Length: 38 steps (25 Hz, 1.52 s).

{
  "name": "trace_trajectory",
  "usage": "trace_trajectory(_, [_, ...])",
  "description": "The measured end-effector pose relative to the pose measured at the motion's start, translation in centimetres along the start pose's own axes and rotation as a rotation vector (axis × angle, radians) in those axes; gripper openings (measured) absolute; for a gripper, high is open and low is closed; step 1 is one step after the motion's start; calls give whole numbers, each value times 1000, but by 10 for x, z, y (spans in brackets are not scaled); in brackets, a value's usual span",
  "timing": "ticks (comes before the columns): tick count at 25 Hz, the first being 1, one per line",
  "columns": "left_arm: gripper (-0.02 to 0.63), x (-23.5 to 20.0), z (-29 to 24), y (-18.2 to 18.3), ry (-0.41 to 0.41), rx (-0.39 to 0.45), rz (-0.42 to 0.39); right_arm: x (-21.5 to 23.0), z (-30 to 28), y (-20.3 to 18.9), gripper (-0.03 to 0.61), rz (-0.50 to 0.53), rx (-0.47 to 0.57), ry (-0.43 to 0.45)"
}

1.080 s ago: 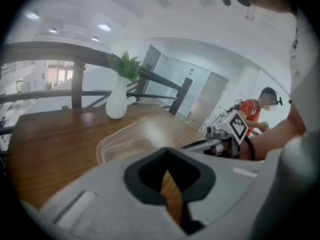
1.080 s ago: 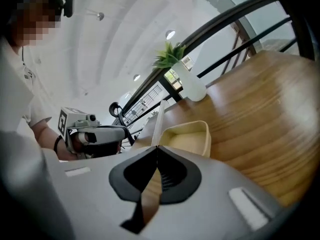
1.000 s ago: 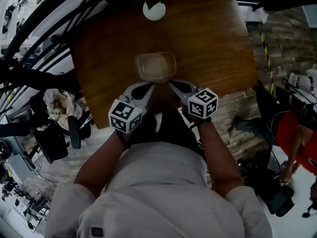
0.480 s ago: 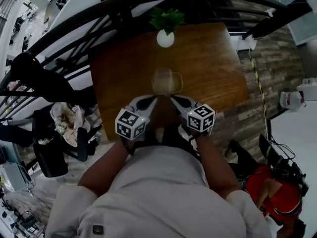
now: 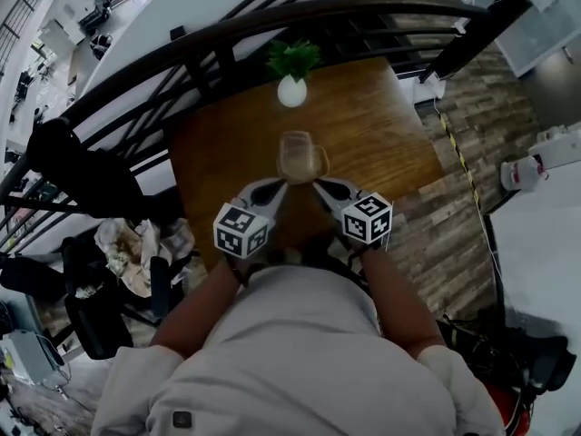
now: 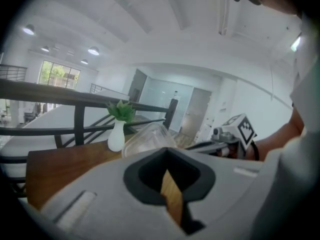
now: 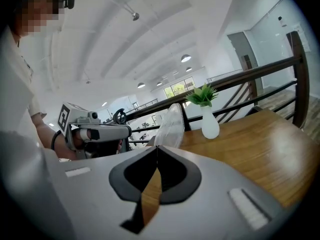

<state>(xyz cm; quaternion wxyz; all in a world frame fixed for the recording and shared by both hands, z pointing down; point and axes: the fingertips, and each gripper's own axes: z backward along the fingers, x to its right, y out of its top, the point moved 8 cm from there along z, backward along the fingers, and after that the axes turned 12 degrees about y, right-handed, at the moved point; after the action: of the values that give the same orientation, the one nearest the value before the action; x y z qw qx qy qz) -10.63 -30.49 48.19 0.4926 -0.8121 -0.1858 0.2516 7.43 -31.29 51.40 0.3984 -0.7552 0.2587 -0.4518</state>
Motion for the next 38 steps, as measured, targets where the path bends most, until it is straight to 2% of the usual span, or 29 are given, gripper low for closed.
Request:
trace_trajectory(7, [3, 18, 35, 13, -39, 63, -24, -40, 17, 10, 8, 48, 38, -24])
trace_trajectory(10, [3, 27, 48, 20, -27, 89, -39, -50, 26, 18, 8, 74, 50, -12])
trace_trajectory(18, [3, 52, 47, 26, 56, 106, -30, -43, 54, 27, 8, 120, 40, 44])
trace_trajectory(24, [3, 96, 30, 25, 107, 106, -17, -33, 96, 27, 8, 142, 23, 106])
trace_trajectory(31, [3, 154, 33, 6, 195, 126, -14, -30, 143, 6, 8, 175, 1, 193])
trace_trajectory(38, [3, 206, 57, -21, 294, 137, -21, -46, 181, -25, 8, 198, -25, 285])
